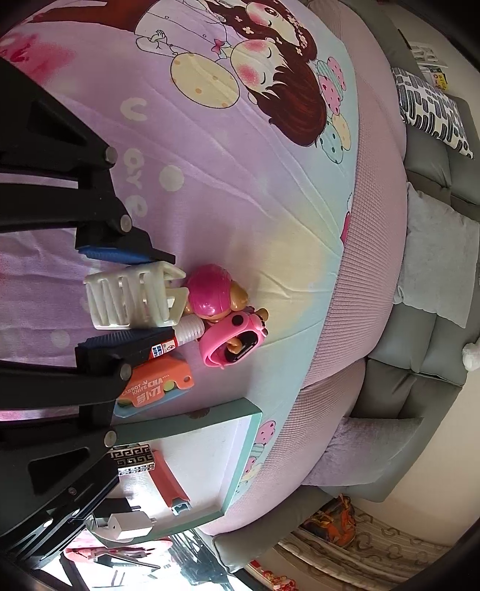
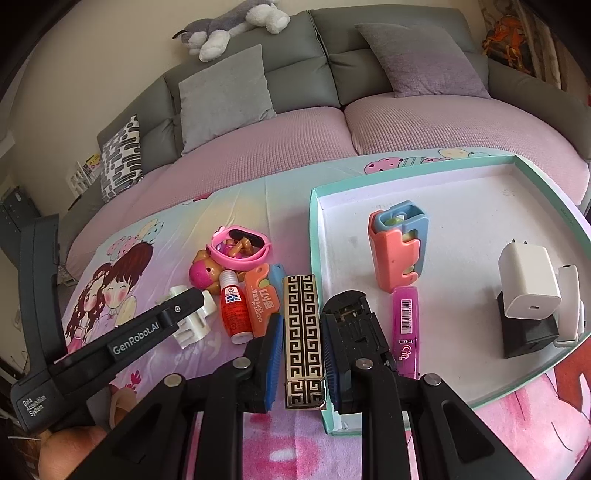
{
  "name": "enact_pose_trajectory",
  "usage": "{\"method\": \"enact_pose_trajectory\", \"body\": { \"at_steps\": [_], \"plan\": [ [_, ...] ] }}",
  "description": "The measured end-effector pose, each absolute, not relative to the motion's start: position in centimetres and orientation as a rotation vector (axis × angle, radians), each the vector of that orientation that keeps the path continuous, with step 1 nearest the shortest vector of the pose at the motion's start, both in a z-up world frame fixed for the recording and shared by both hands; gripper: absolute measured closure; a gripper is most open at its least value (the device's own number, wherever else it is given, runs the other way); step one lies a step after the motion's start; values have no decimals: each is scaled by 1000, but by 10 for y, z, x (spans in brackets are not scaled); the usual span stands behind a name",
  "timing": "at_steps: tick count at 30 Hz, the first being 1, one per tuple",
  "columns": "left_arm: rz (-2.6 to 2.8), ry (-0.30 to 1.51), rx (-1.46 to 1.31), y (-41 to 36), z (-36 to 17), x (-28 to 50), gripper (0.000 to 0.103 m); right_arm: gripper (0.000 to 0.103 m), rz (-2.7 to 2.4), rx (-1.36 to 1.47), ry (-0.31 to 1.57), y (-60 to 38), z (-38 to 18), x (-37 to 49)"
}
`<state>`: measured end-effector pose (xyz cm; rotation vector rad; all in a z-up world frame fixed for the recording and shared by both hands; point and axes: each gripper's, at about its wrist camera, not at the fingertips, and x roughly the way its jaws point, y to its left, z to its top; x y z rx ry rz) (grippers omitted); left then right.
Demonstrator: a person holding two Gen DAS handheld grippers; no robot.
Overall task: Organize rigid objects
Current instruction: 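Carry the claw clip with the left tool while the right tool carries the gold bar over the tray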
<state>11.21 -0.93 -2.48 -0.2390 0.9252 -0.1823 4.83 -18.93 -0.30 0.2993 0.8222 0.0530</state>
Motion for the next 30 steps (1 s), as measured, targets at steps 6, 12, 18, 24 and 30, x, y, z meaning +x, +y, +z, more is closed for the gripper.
{"method": "enact_pose_trajectory", "body": {
  "at_steps": [6,12,18,24,30],
  "plan": [
    [-221,833,-253,-9,6,100,71,80,-1,299,699,-202,20,37],
    [-281,764,-221,-24,28,91,71,80,-111,291,625,-229,34,28],
    [-363,768,-147,-61,30,88,71,80,-250,280,622,-268,34,23],
    [-465,764,-47,-110,31,79,71,80,-325,315,602,-301,36,15],
    [-549,757,44,-153,27,68,71,80,-389,336,579,-324,34,3]
  ]
}}
